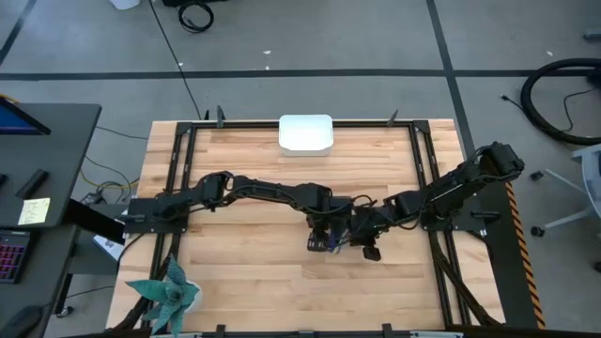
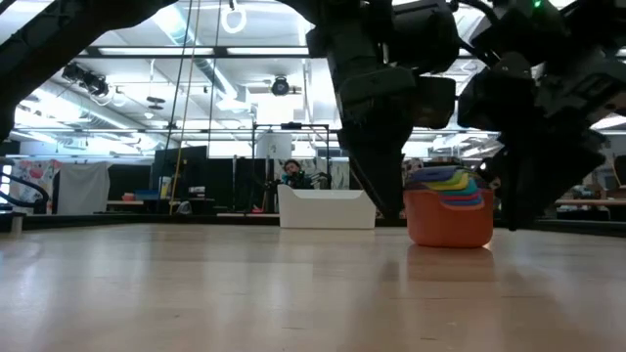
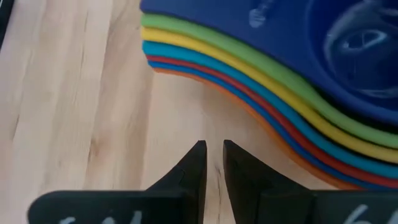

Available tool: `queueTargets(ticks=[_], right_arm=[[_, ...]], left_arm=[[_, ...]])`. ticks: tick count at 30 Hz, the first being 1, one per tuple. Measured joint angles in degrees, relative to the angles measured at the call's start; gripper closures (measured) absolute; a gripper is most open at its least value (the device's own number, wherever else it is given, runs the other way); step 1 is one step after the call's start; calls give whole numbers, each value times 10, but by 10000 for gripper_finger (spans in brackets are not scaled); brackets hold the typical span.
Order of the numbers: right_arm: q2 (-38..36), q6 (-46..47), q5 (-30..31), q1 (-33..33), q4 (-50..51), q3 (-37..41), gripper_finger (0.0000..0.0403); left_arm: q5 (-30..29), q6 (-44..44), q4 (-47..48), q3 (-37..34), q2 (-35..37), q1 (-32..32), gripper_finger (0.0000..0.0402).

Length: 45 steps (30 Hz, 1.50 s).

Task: Nest measuring cups in basket
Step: Stack the dark blue measuring cup on top of the green measuring cup

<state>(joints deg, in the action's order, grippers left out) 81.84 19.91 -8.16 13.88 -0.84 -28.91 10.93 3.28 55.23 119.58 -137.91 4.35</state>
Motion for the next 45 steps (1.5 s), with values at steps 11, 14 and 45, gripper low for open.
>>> queueTargets(ticks=[11,14,45], right_arm=[[0,13,-7,0,-22,1,396],[0,6,1,6,-40,3,391],[0,-123,-13,22,-184,55,393]], left_arm=[[10,10,-13,0,0,17,296],[23,27,-21,0,0,20,338],[100,120,-70,0,-7,19,398]])
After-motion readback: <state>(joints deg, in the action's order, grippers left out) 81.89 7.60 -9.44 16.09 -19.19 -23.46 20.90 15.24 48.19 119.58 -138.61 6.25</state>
